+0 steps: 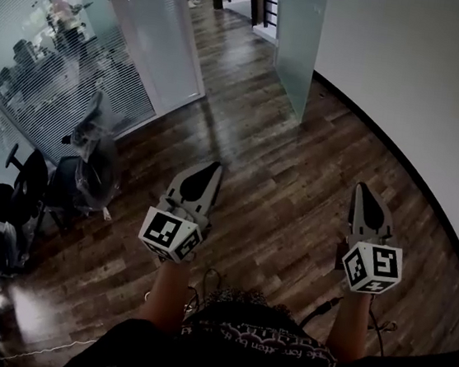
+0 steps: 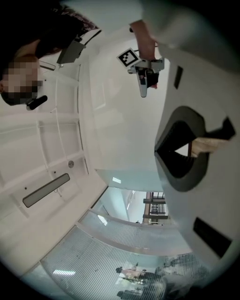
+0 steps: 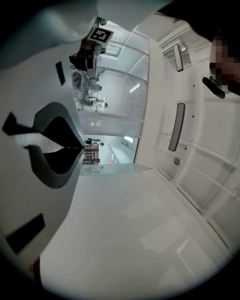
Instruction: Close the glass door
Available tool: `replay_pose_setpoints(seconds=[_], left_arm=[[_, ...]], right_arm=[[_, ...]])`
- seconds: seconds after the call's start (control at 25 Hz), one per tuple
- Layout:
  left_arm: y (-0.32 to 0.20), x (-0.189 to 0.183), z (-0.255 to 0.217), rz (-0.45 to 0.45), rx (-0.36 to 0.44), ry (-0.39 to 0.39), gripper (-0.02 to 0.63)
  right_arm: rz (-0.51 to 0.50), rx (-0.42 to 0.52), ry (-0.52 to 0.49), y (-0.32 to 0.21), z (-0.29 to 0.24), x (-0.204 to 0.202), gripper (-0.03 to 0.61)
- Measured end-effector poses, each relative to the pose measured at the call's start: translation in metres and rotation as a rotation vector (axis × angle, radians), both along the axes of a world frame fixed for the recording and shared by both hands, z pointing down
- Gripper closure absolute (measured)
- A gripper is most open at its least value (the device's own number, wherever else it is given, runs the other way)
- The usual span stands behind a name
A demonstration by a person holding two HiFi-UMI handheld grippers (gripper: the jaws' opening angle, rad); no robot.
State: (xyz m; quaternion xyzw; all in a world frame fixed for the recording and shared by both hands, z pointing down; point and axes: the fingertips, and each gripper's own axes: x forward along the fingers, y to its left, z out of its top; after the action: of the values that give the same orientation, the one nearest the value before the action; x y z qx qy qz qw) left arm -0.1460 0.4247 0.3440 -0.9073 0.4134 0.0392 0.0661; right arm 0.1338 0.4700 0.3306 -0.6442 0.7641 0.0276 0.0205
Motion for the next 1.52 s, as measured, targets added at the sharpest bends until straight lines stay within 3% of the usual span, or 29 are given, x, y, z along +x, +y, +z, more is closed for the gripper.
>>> replay_pose_setpoints(seconds=[0.24, 0.44, 0.56, 0.76, 0.96, 1.2, 1.32, 1.52], left_arm=[[0.01, 0.02, 0.008, 0.017, -0.035, 0.083, 0.612], [0.007, 0.033, 0.02, -0.013, -0.04, 0.036, 0.612], [-0.008, 0.044, 0.006, -0.009, -0.002, 0.011, 0.612], [-0.041, 0.061, 0.004, 0.032, -0.021, 0.067, 0.612], [-0.083, 0.073, 0.021, 0.054, -0.046, 0.046, 0.612], [-0.148, 0.091, 0.008, 0.08, -0.004, 0.022, 0.612], [-0.166, 0.099, 0.002, 0.122, 0.013, -0.009, 0.612], [-0.206, 0.083, 0.003, 0.098, 0.05, 0.002, 0.612]], right_arm=[[0.001, 0.008, 0.027, -0.005, 0.002, 0.038, 0.575], [0.021, 0.01, 0.037, -0.014, 0.006, 0.056, 0.575], [0.006, 0.008, 0.036, -0.025, 0.006, 0.055, 0.575], [-0.001, 0.008, 0.036, -0.053, 0.01, 0.058, 0.575], [0.018, -0.003, 0.041, -0.093, 0.016, 0.064, 0.575], [0.033, 0.027, 0.011, -0.152, 0.001, 0.077, 0.575], [0.046, 0.073, 0.044, -0.178, -0.006, 0.072, 0.575], [0.055, 0.07, 0.052, -0.22, -0.004, 0.066, 0.575]])
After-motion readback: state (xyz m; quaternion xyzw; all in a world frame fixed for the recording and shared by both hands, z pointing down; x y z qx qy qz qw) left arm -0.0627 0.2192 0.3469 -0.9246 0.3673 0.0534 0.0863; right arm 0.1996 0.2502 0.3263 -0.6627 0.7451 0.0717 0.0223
